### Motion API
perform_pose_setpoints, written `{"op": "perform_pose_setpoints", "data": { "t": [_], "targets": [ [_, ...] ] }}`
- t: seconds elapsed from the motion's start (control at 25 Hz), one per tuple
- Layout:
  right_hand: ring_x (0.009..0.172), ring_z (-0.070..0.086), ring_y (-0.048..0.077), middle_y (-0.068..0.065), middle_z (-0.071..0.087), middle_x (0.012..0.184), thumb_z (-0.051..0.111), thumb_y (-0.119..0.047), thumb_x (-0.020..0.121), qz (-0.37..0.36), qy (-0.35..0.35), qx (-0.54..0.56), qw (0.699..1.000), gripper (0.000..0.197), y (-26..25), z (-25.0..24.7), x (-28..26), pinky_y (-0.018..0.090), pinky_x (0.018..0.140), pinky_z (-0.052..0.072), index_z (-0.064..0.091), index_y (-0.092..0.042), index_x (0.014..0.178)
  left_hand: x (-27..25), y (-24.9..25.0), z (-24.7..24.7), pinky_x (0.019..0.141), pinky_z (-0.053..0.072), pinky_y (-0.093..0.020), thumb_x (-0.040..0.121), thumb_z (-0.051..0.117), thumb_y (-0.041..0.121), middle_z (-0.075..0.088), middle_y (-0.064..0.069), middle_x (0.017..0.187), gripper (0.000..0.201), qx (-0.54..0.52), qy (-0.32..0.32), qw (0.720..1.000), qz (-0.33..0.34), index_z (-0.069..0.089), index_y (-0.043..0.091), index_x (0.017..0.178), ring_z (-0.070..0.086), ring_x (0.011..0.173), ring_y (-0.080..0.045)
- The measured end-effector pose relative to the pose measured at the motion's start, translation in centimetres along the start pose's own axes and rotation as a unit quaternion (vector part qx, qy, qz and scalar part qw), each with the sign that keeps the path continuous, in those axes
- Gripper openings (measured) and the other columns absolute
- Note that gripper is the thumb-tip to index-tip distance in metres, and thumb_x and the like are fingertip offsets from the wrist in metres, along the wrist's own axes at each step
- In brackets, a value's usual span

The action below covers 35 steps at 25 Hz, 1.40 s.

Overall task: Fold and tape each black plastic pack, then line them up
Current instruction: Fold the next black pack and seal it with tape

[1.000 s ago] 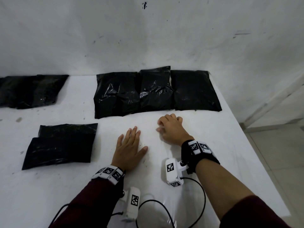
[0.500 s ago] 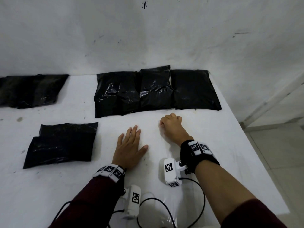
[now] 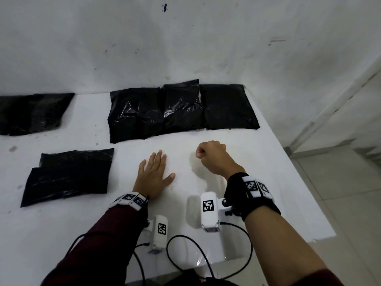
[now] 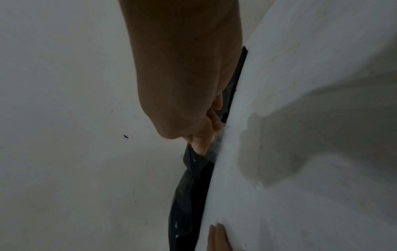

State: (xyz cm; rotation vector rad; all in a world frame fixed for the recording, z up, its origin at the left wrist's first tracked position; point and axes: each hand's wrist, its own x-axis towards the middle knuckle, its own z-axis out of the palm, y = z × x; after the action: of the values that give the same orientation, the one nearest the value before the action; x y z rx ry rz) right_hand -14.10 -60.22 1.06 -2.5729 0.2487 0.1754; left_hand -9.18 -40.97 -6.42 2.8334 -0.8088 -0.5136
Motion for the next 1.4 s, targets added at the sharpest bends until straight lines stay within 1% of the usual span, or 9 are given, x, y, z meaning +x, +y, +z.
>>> {"op": "perform_pose_setpoints", "data": {
  "t": [0.2,0.4,0.52,0.72,0.88,1.0,1.08,1.24,1.4],
  "targets": [
    [0.087,0.046,0.020,0.004,0.064,0.093,0.037,0.003,0.083,-0.005,0.014,0.002,1.000,0.028,-1.2,-1.6,-2.3,0.032,0.088,0.029,0.063,-0.009,0.085,-0.9,0.6,-0.7,0.114,-0.012,-0.037,0.060,0.018,0.080,-0.009,0.000,0.157,0.111,-0.149,-0.010,0.989,-0.014,0.007,0.015,0.149,-0.014,0.143,-0.013],
    [0.086,0.046,0.019,0.007,0.067,0.094,0.039,0.001,0.084,-0.021,0.020,0.011,1.000,0.025,-2.2,-2.8,-4.3,0.030,0.085,0.027,0.063,-0.008,0.082,-3.9,4.1,0.6,0.115,0.008,-0.034,0.076,0.071,0.043,0.047,0.007,0.135,0.062,-0.338,0.054,0.939,0.035,0.051,0.019,0.130,0.025,0.135,-0.007],
    [0.088,0.048,0.022,0.005,0.063,0.084,0.041,0.002,0.083,-0.029,0.028,0.034,0.999,0.022,-2.3,-3.8,-4.9,0.029,0.084,0.027,0.056,-0.009,0.073,-4.6,5.8,1.8,0.093,0.031,-0.018,0.072,0.074,0.034,0.060,0.013,0.098,0.039,-0.383,0.119,0.914,0.062,0.066,0.017,0.107,0.049,0.095,0.006],
    [0.077,0.048,0.020,-0.007,0.051,0.065,0.043,0.003,0.082,-0.053,0.036,0.068,0.996,0.021,-2.8,-5.0,-6.1,0.030,0.082,0.035,0.057,-0.007,0.069,-5.7,7.1,2.6,0.081,0.040,-0.012,0.081,0.069,0.009,0.061,0.009,0.094,0.016,-0.447,0.143,0.882,0.043,0.064,0.019,0.093,0.056,0.090,-0.005],
    [0.059,0.042,0.007,-0.007,0.051,0.061,0.049,0.000,0.085,-0.084,0.070,0.117,0.987,0.020,-3.4,-6.8,-7.1,0.028,0.079,0.031,0.059,-0.010,0.071,-6.7,7.5,2.4,0.079,0.045,-0.021,0.086,0.061,0.013,0.070,-0.001,0.090,0.009,-0.461,0.092,0.882,0.028,0.070,0.009,0.088,0.061,0.085,-0.010],
    [0.060,0.044,0.004,-0.012,0.051,0.062,0.055,-0.004,0.085,-0.091,0.117,0.154,0.977,0.030,-3.2,-8.0,-7.4,0.029,0.080,0.033,0.054,-0.020,0.060,-8.3,8.0,1.8,0.073,0.047,-0.018,0.088,0.060,0.010,0.072,-0.011,0.090,0.015,-0.538,0.031,0.841,0.042,0.071,0.001,0.092,0.064,0.080,-0.010],
    [0.061,0.043,0.002,-0.015,0.051,0.061,0.057,-0.004,0.085,-0.092,0.130,0.155,0.975,0.034,-3.2,-8.4,-7.6,0.029,0.080,0.033,0.051,-0.024,0.057,-9.2,8.1,1.5,0.078,0.053,-0.025,0.085,0.061,0.004,0.070,-0.019,0.097,0.017,-0.563,0.009,0.825,0.049,0.069,-0.003,0.099,0.067,0.088,-0.025],
    [0.062,0.042,0.002,-0.016,0.050,0.061,0.055,-0.002,0.083,-0.101,0.143,0.159,0.972,0.025,-3.8,-8.6,-7.6,0.030,0.080,0.032,0.055,-0.017,0.062,-10.4,8.6,0.5,0.085,0.053,-0.049,0.086,0.056,-0.004,0.069,-0.025,0.097,0.019,-0.581,-0.003,0.813,0.047,0.068,-0.006,0.101,0.065,0.091,-0.043],
    [0.058,0.042,0.000,-0.015,0.049,0.055,0.054,0.000,0.082,-0.110,0.183,0.171,0.962,0.022,-4.4,-9.2,-7.5,0.032,0.080,0.033,0.058,-0.011,0.064,-11.5,9.1,-0.9,0.083,0.053,-0.053,0.086,0.054,-0.005,0.069,-0.027,0.093,0.020,-0.583,-0.008,0.809,0.073,0.069,-0.006,0.099,0.065,0.089,-0.046]
  ]
}}
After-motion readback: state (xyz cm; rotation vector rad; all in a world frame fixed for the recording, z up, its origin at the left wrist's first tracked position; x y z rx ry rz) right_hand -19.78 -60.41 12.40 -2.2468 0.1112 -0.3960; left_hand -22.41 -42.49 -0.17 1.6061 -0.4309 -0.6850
